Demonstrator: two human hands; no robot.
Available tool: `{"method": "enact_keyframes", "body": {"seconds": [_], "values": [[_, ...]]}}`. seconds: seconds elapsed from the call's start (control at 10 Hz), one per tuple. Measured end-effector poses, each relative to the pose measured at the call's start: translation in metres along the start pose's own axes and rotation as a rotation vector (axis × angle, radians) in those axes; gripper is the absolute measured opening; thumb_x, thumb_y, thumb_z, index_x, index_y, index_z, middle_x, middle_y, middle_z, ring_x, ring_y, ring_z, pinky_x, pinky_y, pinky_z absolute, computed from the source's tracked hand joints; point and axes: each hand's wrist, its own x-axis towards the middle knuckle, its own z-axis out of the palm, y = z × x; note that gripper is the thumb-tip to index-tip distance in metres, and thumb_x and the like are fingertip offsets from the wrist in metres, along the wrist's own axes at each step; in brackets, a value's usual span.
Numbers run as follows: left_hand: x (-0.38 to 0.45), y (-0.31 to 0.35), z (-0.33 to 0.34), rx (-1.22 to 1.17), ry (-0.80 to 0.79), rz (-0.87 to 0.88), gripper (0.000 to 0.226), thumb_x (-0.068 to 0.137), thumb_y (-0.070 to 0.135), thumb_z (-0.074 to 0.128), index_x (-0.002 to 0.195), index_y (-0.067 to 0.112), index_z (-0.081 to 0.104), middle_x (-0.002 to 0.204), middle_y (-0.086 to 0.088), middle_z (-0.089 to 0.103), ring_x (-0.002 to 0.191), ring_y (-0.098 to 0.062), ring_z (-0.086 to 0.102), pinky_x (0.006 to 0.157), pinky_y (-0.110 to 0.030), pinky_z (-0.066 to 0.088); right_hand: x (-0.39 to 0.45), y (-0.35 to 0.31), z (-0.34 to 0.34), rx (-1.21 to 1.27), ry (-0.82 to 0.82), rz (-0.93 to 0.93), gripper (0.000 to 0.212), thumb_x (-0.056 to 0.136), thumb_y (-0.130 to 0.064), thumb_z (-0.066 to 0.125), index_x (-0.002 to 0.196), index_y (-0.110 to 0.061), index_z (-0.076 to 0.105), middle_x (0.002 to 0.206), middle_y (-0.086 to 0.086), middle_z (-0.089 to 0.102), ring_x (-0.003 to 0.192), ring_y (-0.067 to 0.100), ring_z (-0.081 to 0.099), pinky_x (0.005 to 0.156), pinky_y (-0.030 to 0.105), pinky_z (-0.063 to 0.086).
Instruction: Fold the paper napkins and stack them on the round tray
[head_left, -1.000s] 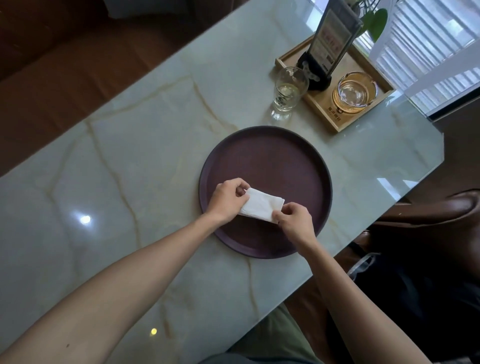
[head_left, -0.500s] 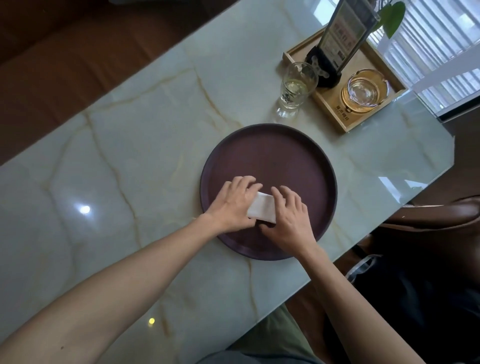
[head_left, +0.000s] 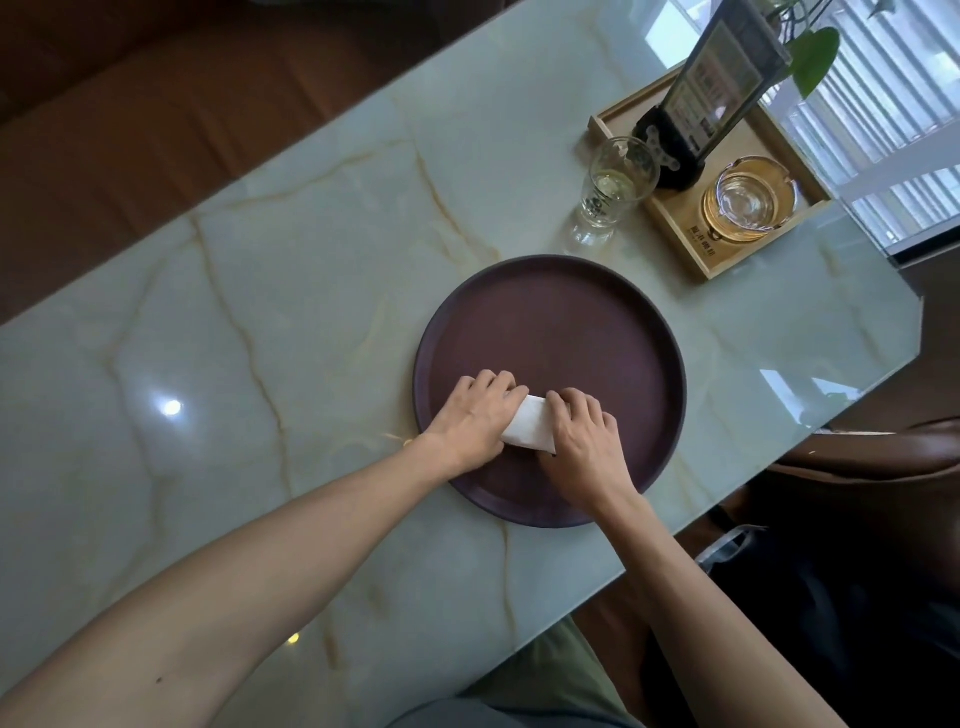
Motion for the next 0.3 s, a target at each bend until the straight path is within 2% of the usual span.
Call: {"method": "enact_keyframes", "body": {"seconds": [0.1, 0.2, 0.3], "values": [[-0.004, 0.003, -0.005, -0.010, -0.060, -0.047, 0.081, 0.076, 0.020, 0.074, 0.148, 0.013, 0.038, 0.135, -0.009, 0.049, 0.116, -0.030, 0.053, 0.091, -0.042, 0.047, -0.001, -0.004, -0.006, -0.025, -0.066, 0.024, 0.079, 0.075, -0.030, 0.074, 0.145, -0.006, 0.044, 0.135, 0.012, 0.053, 0.125, 0.035, 0.053, 0.094, 0.046, 0.047], [-0.014, -0.003, -0.007, -0.008, -0.068, -0.102, 0.099, 0.075, 0.032, 0.080, 0.155, 0.013, 0.025, 0.142, -0.011, 0.043, 0.125, -0.030, 0.050, 0.098, -0.043, 0.045, 0.000, -0.009, -0.016, -0.047, -0.073, 0.036, 0.090, 0.074, -0.043, 0.078, 0.148, -0.006, 0.039, 0.141, 0.015, 0.049, 0.136, 0.036, 0.044, 0.103, 0.048, 0.042], [-0.032, -0.011, -0.014, -0.010, -0.093, -0.175, 0.092, 0.077, 0.044, 0.079, 0.151, 0.013, 0.032, 0.141, -0.011, 0.046, 0.128, -0.030, 0.050, 0.102, -0.044, 0.044, 0.004, -0.026, -0.037, -0.092, -0.087, 0.013, 0.085, 0.080, -0.051, 0.075, 0.145, -0.009, 0.042, 0.148, 0.014, 0.044, 0.144, 0.036, 0.036, 0.110, 0.049, 0.038]]}}
